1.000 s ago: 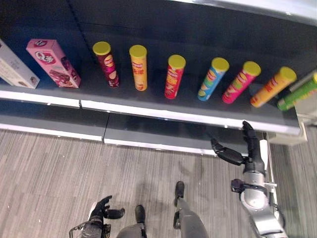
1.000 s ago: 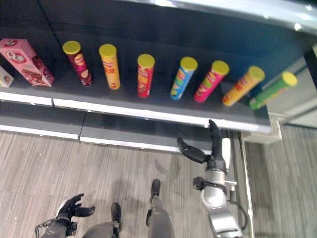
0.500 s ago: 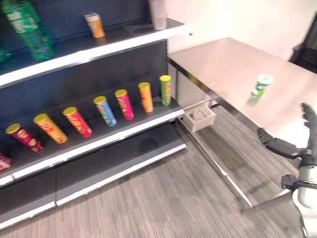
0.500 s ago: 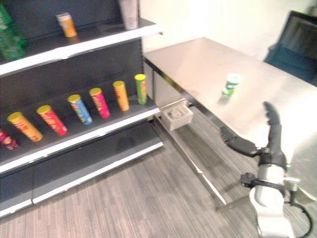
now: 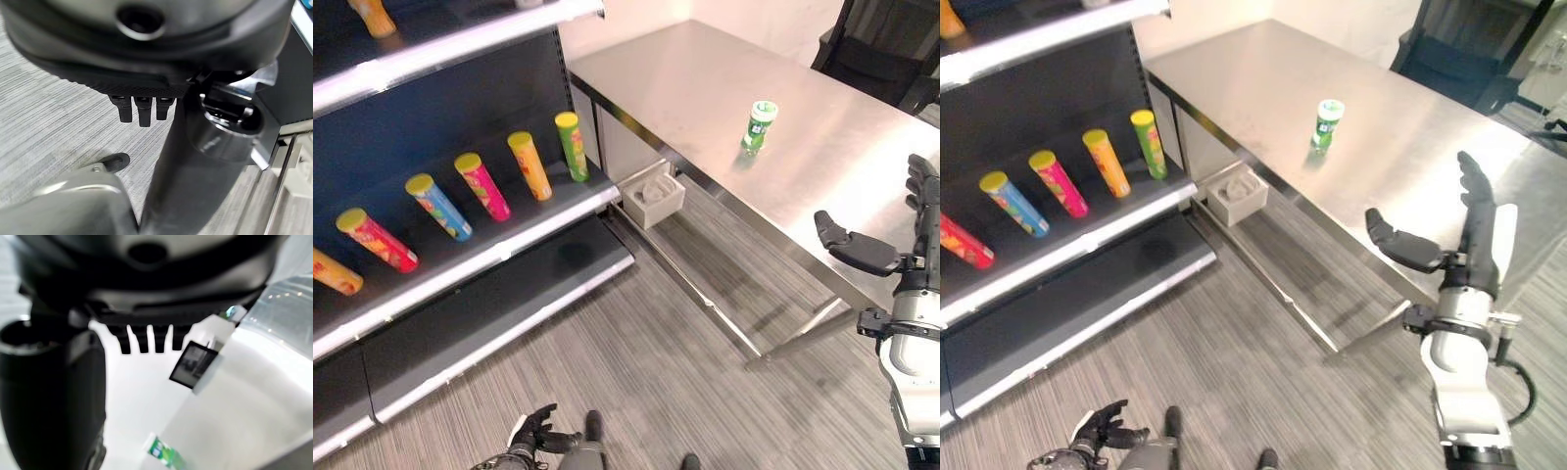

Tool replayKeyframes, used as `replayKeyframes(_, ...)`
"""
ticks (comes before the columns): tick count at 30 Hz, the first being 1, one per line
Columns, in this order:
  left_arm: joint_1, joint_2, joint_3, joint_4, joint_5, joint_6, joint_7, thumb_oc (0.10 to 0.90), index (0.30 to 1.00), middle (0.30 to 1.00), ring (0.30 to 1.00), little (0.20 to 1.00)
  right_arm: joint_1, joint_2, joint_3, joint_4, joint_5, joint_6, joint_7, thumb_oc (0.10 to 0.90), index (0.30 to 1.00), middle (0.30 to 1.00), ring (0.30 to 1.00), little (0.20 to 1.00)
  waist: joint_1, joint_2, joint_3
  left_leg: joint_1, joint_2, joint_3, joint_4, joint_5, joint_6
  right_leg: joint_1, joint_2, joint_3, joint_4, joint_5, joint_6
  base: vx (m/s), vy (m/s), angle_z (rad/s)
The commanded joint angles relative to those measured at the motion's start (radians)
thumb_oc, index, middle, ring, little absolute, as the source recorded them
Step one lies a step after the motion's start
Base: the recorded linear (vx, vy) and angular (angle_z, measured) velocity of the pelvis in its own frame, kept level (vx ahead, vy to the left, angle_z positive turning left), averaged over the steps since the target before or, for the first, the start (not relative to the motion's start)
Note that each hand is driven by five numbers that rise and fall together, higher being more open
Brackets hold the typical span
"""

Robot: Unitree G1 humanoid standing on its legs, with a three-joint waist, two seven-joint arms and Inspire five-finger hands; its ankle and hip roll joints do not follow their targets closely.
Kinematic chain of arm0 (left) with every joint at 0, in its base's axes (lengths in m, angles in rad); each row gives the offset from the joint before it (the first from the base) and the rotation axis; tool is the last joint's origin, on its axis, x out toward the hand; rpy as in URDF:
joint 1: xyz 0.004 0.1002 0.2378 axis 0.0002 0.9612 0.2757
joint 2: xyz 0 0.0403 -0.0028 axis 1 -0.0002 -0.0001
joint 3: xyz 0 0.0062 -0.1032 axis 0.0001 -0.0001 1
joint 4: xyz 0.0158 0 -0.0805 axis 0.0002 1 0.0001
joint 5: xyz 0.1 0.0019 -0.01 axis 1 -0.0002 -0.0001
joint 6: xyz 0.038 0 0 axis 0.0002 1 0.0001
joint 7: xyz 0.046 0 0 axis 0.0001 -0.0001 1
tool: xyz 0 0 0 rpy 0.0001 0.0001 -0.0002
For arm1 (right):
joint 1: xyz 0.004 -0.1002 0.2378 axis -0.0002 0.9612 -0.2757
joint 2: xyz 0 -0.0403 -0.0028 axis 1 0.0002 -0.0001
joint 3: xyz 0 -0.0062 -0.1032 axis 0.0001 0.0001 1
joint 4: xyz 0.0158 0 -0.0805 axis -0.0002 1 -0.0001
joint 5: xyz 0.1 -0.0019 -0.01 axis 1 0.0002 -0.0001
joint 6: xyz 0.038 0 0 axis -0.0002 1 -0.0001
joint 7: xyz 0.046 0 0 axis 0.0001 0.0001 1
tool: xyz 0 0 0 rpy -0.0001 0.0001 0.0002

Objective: Put the goods on the table back onto the shelves and tidy them up.

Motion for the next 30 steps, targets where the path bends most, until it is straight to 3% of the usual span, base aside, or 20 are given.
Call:
replayKeyframes(1,0.002,0.066,-0.024,-0.015,0.000,-0.013,0.012,0.800,0.900,0.900,0.900,0.900,-0.153,-0.055,-0.048,-0.037,0.020,-0.098,-0.035,0.800,0.900,0.900,0.900,0.900,0.092,-0.028,0.006,-0.096,-0.046,-0.040,-0.051,0.030,-0.029,0.011,0.077,0.069,0.012,-0.017,0.003,0.21,0.037,-0.29)
replayKeyframes(5,0.021,0.063,-0.014,0.006,0.009,-0.007,0.013,0.800,0.900,0.900,0.900,0.900,-0.178,-0.052,-0.032,-0.038,0.013,-0.097,-0.021,0.800,0.900,0.900,0.900,0.900,0.096,-0.018,-0.021,-0.022,-0.048,-0.065,-0.117,0.059,-0.019,0.042,0.090,0.101,0.012,-0.037,0.004,0.24,0.097,-0.25)
replayKeyframes(12,0.046,0.063,0.024,0.040,-0.003,-0.005,0.024,0.800,0.900,0.900,0.900,0.900,-0.246,-0.033,0.017,-0.023,-0.027,-0.072,-0.010,0.800,0.900,0.900,0.900,0.900,0.122,-0.051,-0.067,0.078,-0.052,0.016,-0.117,-0.011,0.034,0.053,0.010,0.155,0.061,-0.047,0.045,0.21,0.170,-0.54)
replayKeyframes(14,0.049,0.069,0.029,0.045,0.005,-0.002,0.026,0.800,0.900,0.900,0.900,0.900,-0.243,-0.010,0.006,-0.025,-0.045,-0.066,-0.012,0.800,0.900,0.900,0.900,0.900,0.125,-0.051,-0.073,0.126,-0.064,0.037,-0.123,-0.047,0.065,-0.001,-0.027,0.155,0.215,-0.044,0.078,0.19,0.206,-0.53)
replayKeyframes(16,0.044,0.078,0.024,0.032,0.008,-0.001,0.025,0.800,0.900,0.900,0.900,0.900,-0.242,-0.004,-0.007,-0.032,-0.050,-0.066,-0.012,0.800,0.900,0.900,0.900,0.900,0.116,-0.048,-0.060,0.158,-0.077,0.036,-0.122,-0.065,0.087,-0.069,-0.054,0.158,0.379,0.016,0.113,0.12,0.174,-0.42)
replayKeyframes(19,0.029,0.098,0.009,0.010,0.006,0.004,0.028,0.800,0.900,0.900,0.900,0.900,-0.246,0.011,-0.025,-0.029,-0.043,-0.069,-0.028,0.800,0.900,0.900,0.900,0.900,0.092,-0.029,-0.018,0.203,-0.093,0.007,-0.123,-0.088,0.127,-0.208,-0.075,0.181,0.678,0.085,0.098,0.11,0.194,-0.08)
replayKeyframes(21,0.036,0.106,0.013,-0.006,0.011,0.004,0.027,0.800,0.900,0.900,0.900,0.900,-0.235,0.019,-0.031,-0.030,-0.043,-0.070,-0.028,0.800,0.900,0.900,0.900,0.900,0.094,-0.028,-0.020,0.222,-0.092,0.000,-0.127,-0.106,0.125,-0.242,-0.106,0.159,0.686,0.077,0.092,0.13,0.077,0.17)
replayKeyframes(22,0.036,0.106,0.013,-0.006,0.011,0.004,0.027,0.800,0.900,0.900,0.900,0.900,-0.235,0.019,-0.031,-0.030,-0.043,-0.070,-0.028,0.800,0.900,0.900,0.900,0.900,0.093,-0.029,-0.020,0.222,-0.093,-0.001,-0.127,-0.106,0.125,-0.242,-0.106,0.158,0.686,0.076,0.092,0.14,-0.046,0.33)
replayKeyframes(24,0.027,0.107,0.011,-0.014,0.006,-0.004,0.023,0.800,0.900,0.900,0.900,0.900,-0.235,0.008,-0.051,-0.019,-0.026,-0.069,-0.026,0.800,0.900,0.900,0.900,0.900,0.091,-0.036,-0.020,0.238,-0.095,-0.031,-0.131,-0.133,0.101,-0.252,-0.138,0.127,0.461,0.055,0.082,0.24,-0.111,0.36)
replayKeyframes(25,0.019,0.104,0.008,-0.012,0.003,-0.008,0.022,0.800,0.900,0.900,0.900,0.900,-0.236,0.001,-0.059,-0.012,-0.022,-0.072,-0.034,0.800,0.900,0.900,0.900,0.900,0.082,-0.042,-0.013,0.252,-0.102,-0.048,-0.132,-0.146,0.093,-0.256,-0.124,0.132,0.311,0.073,0.085,0.22,-0.138,0.14)
replayKeyframes(27,0.007,0.103,0.015,-0.006,0.003,-0.008,0.021,0.800,0.900,0.900,0.900,0.900,-0.228,-0.007,-0.078,-0.006,-0.019,-0.070,-0.048,0.800,0.900,0.900,0.900,0.900,0.067,-0.056,-0.010,0.270,-0.115,-0.077,-0.132,-0.166,0.087,-0.273,-0.095,0.173,0.153,0.125,0.104,0.26,-0.149,0.32)
replayKeyframes(28,0.001,0.097,0.019,0.004,0.009,-0.009,0.022,0.800,0.900,0.900,0.900,0.900,-0.217,-0.005,-0.093,0.001,-0.021,-0.068,-0.063,0.800,0.900,0.900,0.900,0.900,0.057,-0.063,-0.009,0.292,-0.113,-0.105,-0.132,-0.184,0.082,-0.284,-0.072,0.206,0.068,0.182,0.125,0.32,-0.177,0.79)
replayKeyframes(30,0.006,0.094,0.019,0.011,0.023,-0.010,0.020,0.800,0.900,0.900,0.900,0.900,-0.195,-0.016,-0.114,0.002,-0.026,-0.064,-0.061,0.800,0.900,0.900,0.900,0.900,0.054,-0.085,-0.021,0.304,-0.120,-0.135,-0.132,-0.201,0.075,-0.258,-0.075,0.220,0.030,0.216,0.125,0.23,-0.150,1.12)
